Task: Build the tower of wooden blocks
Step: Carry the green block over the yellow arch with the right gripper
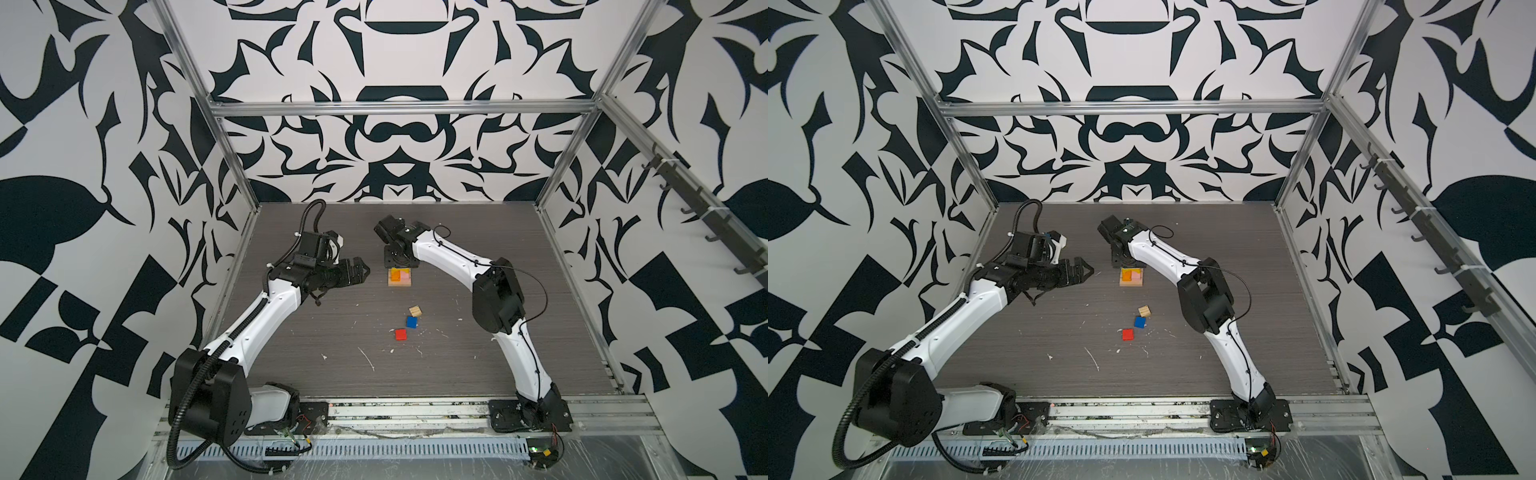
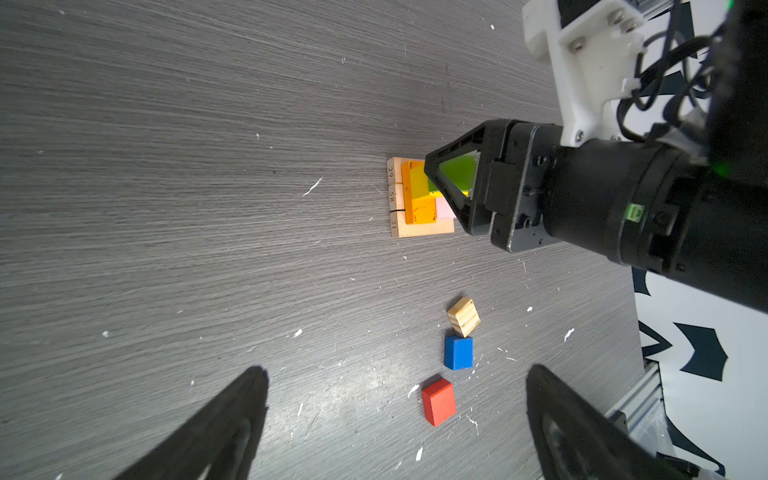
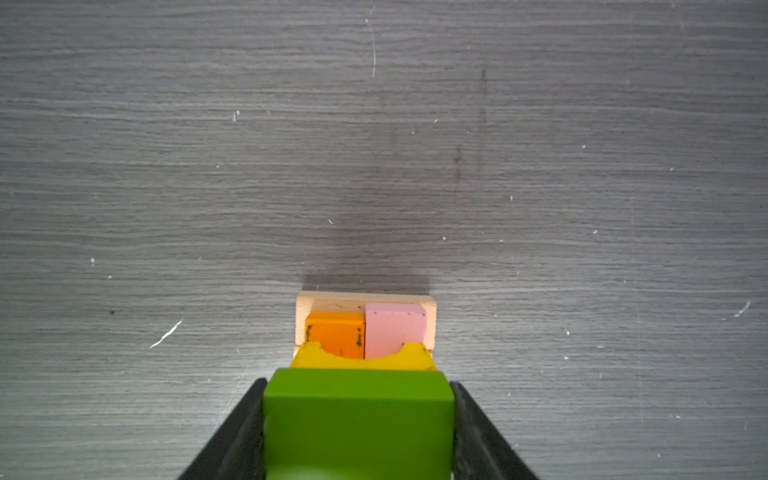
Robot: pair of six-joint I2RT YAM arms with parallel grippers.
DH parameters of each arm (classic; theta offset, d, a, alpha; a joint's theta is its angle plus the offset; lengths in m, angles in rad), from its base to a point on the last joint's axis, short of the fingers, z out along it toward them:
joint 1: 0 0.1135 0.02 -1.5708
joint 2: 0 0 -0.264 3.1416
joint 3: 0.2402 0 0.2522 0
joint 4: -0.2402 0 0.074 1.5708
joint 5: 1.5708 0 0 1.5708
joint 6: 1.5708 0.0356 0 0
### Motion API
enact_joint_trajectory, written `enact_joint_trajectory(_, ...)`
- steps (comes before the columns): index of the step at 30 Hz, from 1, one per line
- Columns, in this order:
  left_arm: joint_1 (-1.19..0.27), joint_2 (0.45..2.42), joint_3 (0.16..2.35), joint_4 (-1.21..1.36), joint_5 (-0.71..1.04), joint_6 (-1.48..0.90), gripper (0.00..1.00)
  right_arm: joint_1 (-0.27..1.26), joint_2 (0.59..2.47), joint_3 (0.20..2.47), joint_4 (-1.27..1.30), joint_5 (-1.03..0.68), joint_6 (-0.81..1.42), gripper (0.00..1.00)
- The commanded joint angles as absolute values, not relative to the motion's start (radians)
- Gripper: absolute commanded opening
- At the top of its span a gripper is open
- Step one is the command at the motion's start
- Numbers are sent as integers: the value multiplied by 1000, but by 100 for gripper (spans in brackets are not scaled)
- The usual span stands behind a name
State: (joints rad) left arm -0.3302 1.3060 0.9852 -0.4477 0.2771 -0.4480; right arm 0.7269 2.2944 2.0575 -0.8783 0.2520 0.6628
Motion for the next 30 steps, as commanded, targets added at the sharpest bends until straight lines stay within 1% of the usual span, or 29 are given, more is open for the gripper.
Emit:
enact_joint_trajectory(1,-325,1289,990,-462,282,-445,100,724,2287,2053,-876,265,679,56)
enact_joint_trajectory(23,-325,1293,995,-469,279,-437,99,724,2292,2060,-872,262,680,68)
enact_joint_trajectory(30,-325,1294,995,-469,282,-437,100,724,2293,2065,-872,262,678,75)
